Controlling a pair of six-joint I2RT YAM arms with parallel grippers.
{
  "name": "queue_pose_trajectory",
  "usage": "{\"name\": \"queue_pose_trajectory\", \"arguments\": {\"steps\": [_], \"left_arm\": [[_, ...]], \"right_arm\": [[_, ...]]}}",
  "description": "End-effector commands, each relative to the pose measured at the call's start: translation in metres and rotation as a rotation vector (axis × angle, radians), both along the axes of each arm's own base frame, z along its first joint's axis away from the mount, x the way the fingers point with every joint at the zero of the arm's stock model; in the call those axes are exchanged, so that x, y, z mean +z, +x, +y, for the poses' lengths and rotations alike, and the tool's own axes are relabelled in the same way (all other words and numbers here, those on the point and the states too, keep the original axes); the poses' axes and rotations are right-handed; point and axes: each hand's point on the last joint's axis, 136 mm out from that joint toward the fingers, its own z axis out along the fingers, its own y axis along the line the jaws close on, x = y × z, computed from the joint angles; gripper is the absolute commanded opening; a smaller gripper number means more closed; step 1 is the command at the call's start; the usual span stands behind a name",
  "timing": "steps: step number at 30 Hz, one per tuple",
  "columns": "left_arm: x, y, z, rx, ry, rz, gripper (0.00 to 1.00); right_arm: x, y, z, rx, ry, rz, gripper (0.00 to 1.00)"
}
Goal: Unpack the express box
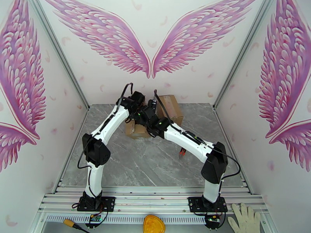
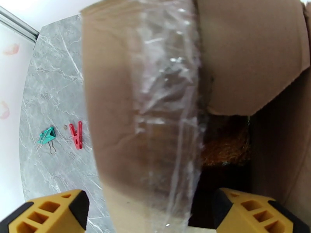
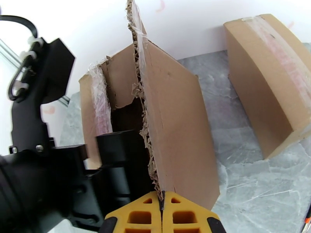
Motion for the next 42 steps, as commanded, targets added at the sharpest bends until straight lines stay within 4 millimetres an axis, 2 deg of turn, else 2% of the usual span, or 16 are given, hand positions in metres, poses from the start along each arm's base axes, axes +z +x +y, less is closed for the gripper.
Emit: {"name": "queue_pose_trajectory", "arguments": {"steps": [1,5,7,15,20,27,34,39,42], "left_arm": [[-0.015,0.003,0.003,0.013,0.052,0.016,0.88],[-0.031,0.002,0.017,0.026,0.132,0.060,0.81],[-0.033,0.002,0.018,0.018,0.140,0.066,0.74],[-0.018,0.005,0.023,-0.020,0.178,0.042,0.43],[-0.005,0.005,0.029,-0.039,0.198,0.020,0.21],[0.009,0.006,0.041,-0.065,0.113,0.002,0.00],[0.017,0.006,0.021,-0.167,-0.203,-0.051,0.00],[0.022,0.002,0.015,-0.214,-0.333,-0.064,0.00],[0.027,-0.001,0.012,-0.235,-0.379,-0.067,0.00]], "right_arm": [[0.020,0.004,0.000,-0.041,0.063,-0.059,0.00],[0.019,0.003,-0.007,-0.067,0.073,-0.063,0.00],[0.014,0.004,-0.011,-0.082,0.070,-0.052,0.00],[0.002,0.007,-0.030,-0.139,0.045,-0.034,0.00],[-0.014,0.009,-0.047,-0.179,0.035,0.003,0.00],[-0.029,0.009,-0.064,-0.187,-0.002,0.021,0.00],[-0.045,0.017,-0.084,-0.183,-0.006,0.071,0.00],[-0.040,0.027,-0.088,-0.144,-0.015,0.072,0.00],[-0.029,0.034,-0.091,-0.114,-0.080,0.056,0.00]]}}
